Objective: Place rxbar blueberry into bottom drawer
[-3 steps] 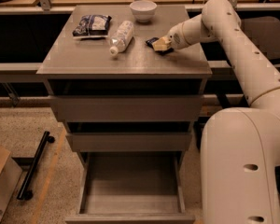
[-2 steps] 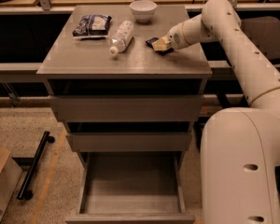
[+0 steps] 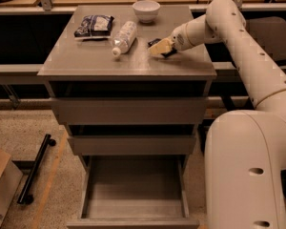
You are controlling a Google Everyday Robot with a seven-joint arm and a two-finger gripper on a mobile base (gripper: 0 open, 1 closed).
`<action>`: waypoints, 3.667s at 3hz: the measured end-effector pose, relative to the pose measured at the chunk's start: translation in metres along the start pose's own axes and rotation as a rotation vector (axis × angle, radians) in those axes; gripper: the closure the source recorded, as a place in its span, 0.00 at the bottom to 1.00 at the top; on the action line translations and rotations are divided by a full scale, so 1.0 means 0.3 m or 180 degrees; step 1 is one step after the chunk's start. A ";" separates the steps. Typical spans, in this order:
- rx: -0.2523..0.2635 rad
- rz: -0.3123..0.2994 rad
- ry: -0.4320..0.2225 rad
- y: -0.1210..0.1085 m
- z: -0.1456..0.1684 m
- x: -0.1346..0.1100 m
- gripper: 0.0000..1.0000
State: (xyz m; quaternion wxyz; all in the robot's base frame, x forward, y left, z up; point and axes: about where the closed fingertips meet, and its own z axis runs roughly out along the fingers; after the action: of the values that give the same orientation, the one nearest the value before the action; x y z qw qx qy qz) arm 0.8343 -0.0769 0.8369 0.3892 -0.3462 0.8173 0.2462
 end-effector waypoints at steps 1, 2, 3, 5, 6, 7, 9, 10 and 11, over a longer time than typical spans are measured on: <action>0.0000 0.0000 0.0000 0.000 0.000 0.000 0.00; 0.0009 -0.0115 0.0012 0.065 -0.068 -0.030 0.00; 0.0064 -0.0307 0.0050 0.182 -0.169 -0.065 0.00; 0.0116 -0.0370 0.0146 0.219 -0.207 -0.052 0.00; 0.0125 -0.0341 0.0139 0.160 -0.192 -0.052 0.00; 0.0115 -0.0289 0.0125 0.097 -0.167 -0.042 0.00; 0.0089 -0.0147 0.0095 0.004 -0.092 0.008 0.06; 0.0153 -0.0153 0.0145 -0.004 -0.071 0.013 0.24; 0.0226 -0.0168 0.0191 -0.004 -0.061 0.019 0.47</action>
Offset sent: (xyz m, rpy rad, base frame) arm -0.1109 0.0112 0.0881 -0.0884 -0.1075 0.0679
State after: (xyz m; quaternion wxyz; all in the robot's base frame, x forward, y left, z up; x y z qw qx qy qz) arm 0.8241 -0.0921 0.8428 0.3828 -0.3608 0.8275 0.1963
